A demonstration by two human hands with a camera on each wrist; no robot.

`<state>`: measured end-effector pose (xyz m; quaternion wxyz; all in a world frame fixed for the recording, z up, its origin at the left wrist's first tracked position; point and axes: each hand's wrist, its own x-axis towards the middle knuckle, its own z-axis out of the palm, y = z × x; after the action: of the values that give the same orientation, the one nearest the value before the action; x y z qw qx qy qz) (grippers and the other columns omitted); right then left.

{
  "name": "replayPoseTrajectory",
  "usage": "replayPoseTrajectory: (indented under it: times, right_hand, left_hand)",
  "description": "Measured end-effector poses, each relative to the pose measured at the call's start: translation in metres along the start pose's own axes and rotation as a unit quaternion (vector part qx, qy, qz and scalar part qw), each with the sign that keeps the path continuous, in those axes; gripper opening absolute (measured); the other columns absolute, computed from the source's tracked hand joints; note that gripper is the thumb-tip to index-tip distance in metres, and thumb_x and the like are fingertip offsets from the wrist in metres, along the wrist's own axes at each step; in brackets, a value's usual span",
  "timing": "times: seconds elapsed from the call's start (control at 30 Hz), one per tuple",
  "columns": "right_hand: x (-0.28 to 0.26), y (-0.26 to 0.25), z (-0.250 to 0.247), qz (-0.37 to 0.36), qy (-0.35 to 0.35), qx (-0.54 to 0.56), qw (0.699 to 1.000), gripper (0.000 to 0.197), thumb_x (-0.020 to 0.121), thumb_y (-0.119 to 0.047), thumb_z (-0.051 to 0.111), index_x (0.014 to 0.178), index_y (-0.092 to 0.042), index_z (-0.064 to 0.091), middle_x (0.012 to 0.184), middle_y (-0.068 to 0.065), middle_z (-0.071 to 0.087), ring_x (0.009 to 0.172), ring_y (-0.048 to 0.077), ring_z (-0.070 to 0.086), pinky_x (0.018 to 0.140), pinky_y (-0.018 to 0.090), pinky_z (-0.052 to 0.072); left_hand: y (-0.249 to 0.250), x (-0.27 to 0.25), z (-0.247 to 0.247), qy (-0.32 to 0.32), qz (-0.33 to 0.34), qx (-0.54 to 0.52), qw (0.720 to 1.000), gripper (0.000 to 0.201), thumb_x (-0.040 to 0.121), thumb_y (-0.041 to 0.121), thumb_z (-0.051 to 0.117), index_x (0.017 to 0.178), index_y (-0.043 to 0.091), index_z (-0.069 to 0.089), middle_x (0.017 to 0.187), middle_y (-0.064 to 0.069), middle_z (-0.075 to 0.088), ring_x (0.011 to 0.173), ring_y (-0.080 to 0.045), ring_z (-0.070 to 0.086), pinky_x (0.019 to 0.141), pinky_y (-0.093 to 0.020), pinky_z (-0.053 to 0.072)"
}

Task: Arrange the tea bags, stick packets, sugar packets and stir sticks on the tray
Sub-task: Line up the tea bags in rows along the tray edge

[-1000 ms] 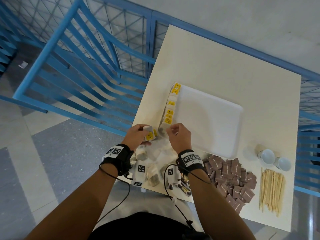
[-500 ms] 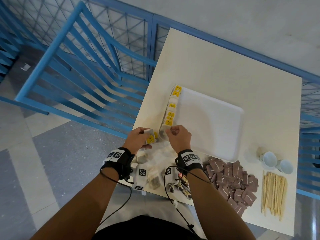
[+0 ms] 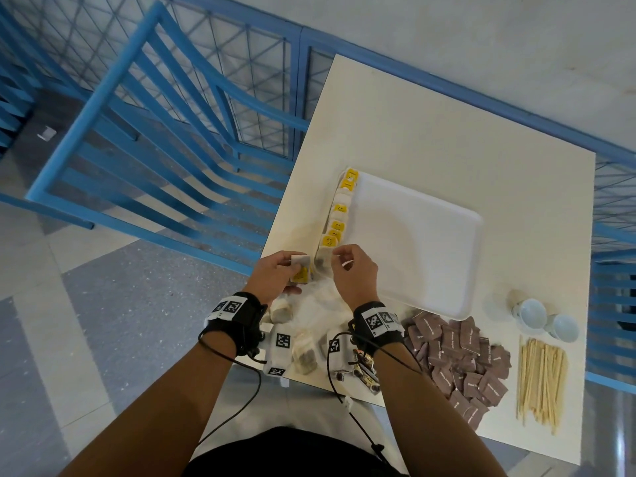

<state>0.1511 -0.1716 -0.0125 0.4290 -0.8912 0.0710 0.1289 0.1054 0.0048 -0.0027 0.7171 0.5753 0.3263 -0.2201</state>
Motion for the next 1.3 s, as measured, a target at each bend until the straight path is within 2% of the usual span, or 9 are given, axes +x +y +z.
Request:
replayPoseTrajectory:
  times: [0.1,0.23,0.3,0.57,0.73,0.87,1.0,1.13,1.3]
  right_hand:
    - [-0.005,-0.009,0.005,-0.043,-0.082,0.019,0.996,0.01,0.093,-0.027,0.068,0.097,-0.019,0.071,0.089,-0.008,0.072,0.078,0.004,0.064,0.07,0.006,0.045]
    - [-0.005,-0.012,0.01,-0.017,-0.159,0.035,0.986,0.022,0.09,-0.037,0.072,0.103,-0.019,0.069,0.09,-0.004,0.074,0.079,0.015,0.07,0.075,0.027,0.057]
    - [-0.005,-0.01,0.009,0.0,-0.171,0.051,0.984,0.023,0.088,-0.03,0.076,0.105,-0.017,0.068,0.089,0.0,0.075,0.077,0.016,0.071,0.074,0.029,0.059]
    - [-0.005,-0.009,0.0,-0.039,-0.151,0.033,0.987,0.014,0.091,-0.015,0.067,0.099,-0.024,0.074,0.094,-0.007,0.072,0.085,0.011,0.064,0.077,0.026,0.054]
    - [-0.009,-0.009,-0.005,0.031,-0.166,0.011,0.986,0.031,0.086,-0.039,0.076,0.108,-0.019,0.067,0.093,-0.01,0.068,0.082,0.001,0.062,0.072,0.02,0.047]
    - [-0.005,-0.002,-0.006,0.034,-0.121,0.003,0.992,0.016,0.087,-0.032,0.075,0.095,-0.019,0.07,0.089,-0.005,0.074,0.081,0.016,0.07,0.081,0.041,0.058]
    - [0.002,0.0,-0.019,0.005,-0.075,-0.032,0.997,0.015,0.092,-0.032,0.07,0.094,-0.017,0.071,0.084,-0.007,0.071,0.076,0.017,0.064,0.077,0.032,0.051]
    - [0.009,0.004,-0.021,-0.046,-0.104,-0.105,0.988,0.019,0.095,-0.03,0.066,0.1,-0.013,0.071,0.096,0.001,0.067,0.079,0.016,0.056,0.075,0.022,0.036]
    - [0.015,0.003,-0.014,-0.084,-0.131,-0.141,0.978,0.016,0.096,-0.022,0.063,0.101,-0.007,0.069,0.097,0.009,0.069,0.085,0.026,0.06,0.082,0.037,0.048]
  left_hand:
    - [0.003,-0.003,0.003,-0.01,0.007,-0.004,1.0,0.023,0.102,0.006,0.058,0.122,0.009,0.067,0.103,-0.017,0.074,0.076,-0.022,0.074,0.062,-0.029,0.06]
    - [0.006,-0.007,0.004,-0.005,0.021,-0.011,1.0,0.021,0.098,0.009,0.063,0.118,0.013,0.067,0.101,-0.016,0.075,0.081,-0.027,0.074,0.065,-0.032,0.06]
    - [0.005,-0.008,0.004,0.0,0.022,-0.014,1.0,0.019,0.099,0.012,0.065,0.118,0.012,0.065,0.098,-0.014,0.074,0.081,-0.026,0.075,0.064,-0.033,0.06]
    - [-0.002,-0.009,0.001,0.002,-0.002,0.019,1.0,0.029,0.095,0.032,0.071,0.114,0.011,0.067,0.103,-0.012,0.077,0.087,-0.024,0.077,0.068,-0.034,0.061]
    - [-0.003,-0.01,0.005,0.006,0.007,0.002,1.0,0.032,0.091,0.024,0.076,0.116,0.009,0.063,0.105,-0.014,0.075,0.087,-0.028,0.077,0.067,-0.034,0.061]
    - [-0.006,-0.007,0.005,0.001,-0.011,0.024,1.0,0.025,0.095,0.022,0.072,0.115,0.009,0.062,0.108,-0.015,0.075,0.087,-0.028,0.077,0.065,-0.035,0.062]
    - [-0.008,-0.004,0.0,0.023,-0.028,0.037,0.999,0.017,0.099,0.02,0.066,0.112,0.01,0.064,0.106,-0.013,0.074,0.08,-0.022,0.074,0.062,-0.033,0.061]
    - [-0.008,-0.003,-0.005,0.034,-0.03,0.042,0.998,0.013,0.101,0.014,0.06,0.113,0.009,0.063,0.1,-0.01,0.073,0.08,-0.022,0.072,0.063,-0.033,0.059]
    - [-0.006,-0.003,-0.004,0.034,-0.028,0.04,0.998,0.011,0.102,0.012,0.058,0.112,0.01,0.063,0.098,-0.01,0.074,0.082,-0.023,0.072,0.07,-0.038,0.06]
